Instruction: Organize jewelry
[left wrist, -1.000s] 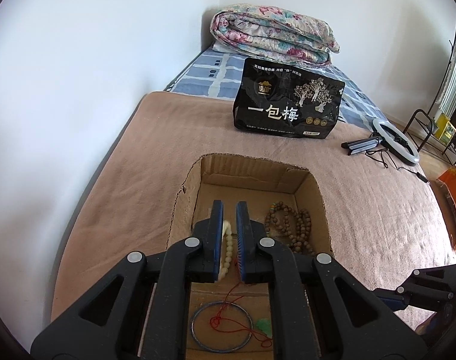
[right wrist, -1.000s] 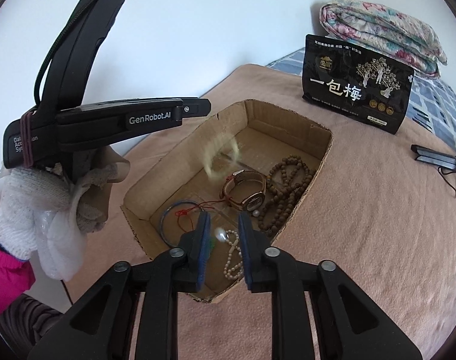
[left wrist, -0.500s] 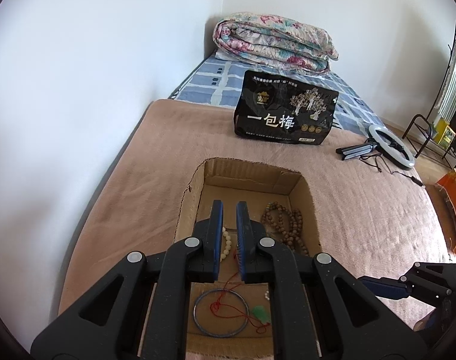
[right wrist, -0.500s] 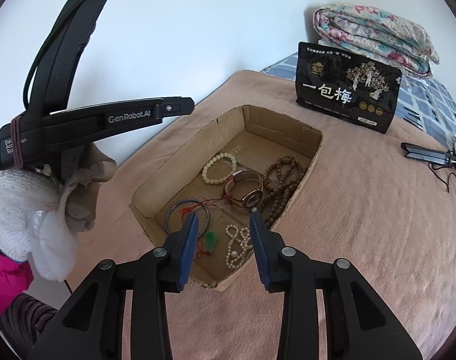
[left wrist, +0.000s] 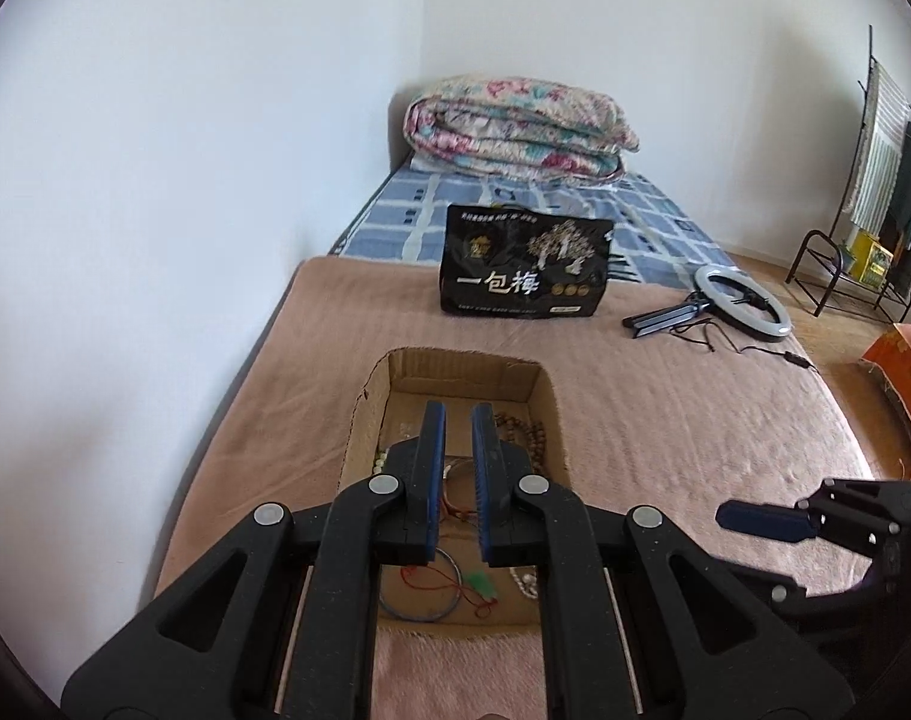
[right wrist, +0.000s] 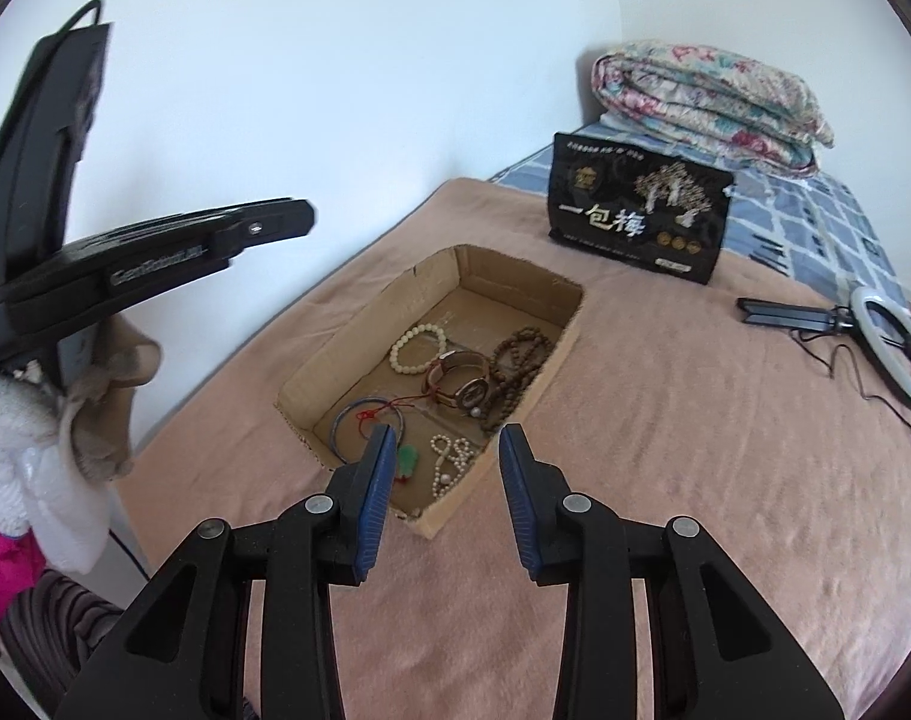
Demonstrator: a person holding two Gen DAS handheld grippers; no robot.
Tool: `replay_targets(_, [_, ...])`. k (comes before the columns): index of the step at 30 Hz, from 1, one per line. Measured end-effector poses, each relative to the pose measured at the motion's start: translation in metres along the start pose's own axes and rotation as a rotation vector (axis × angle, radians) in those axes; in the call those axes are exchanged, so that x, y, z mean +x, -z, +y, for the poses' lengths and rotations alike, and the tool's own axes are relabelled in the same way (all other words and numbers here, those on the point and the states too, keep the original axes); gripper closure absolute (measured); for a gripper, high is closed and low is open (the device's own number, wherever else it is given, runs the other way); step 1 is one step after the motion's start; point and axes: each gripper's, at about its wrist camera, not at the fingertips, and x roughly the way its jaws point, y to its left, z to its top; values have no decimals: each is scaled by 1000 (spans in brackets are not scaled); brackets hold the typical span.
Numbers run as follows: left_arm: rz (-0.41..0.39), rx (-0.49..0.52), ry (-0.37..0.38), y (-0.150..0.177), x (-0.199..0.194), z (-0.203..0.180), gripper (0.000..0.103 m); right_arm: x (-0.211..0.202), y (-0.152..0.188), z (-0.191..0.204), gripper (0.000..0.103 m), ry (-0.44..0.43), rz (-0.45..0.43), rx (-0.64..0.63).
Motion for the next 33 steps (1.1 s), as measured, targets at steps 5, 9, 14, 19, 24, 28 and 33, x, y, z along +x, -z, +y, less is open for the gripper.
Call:
replay_targets(5, [-27,23,2,4,-31,-17,96,-20,5,-6,57,41,-25,0])
replay_targets(9, [-45,44,0,8,-50,-32,96,-39,11,-9,56,77,-47,-7])
replay_targets(14, [-83,49,1,18,-72,-45,58,-56,17,-14,39,127,-82,-11])
replay_targets(19, [-75,28,-6,29,-77,-53,48,-63,24,-19,37,150,-100,1])
replay_targets(24, [-74,6,-19,39,-78,-55,29,-64,28,-27,30,189,-119,5])
replay_targets(28, [-67,19,-36,46,-74,-60,22,-63,31,-33,23,217,-125,6])
replay_targets(33, [-46,28,-77,49,-69,-67,11,-57,34,-45,23,235,-112,30])
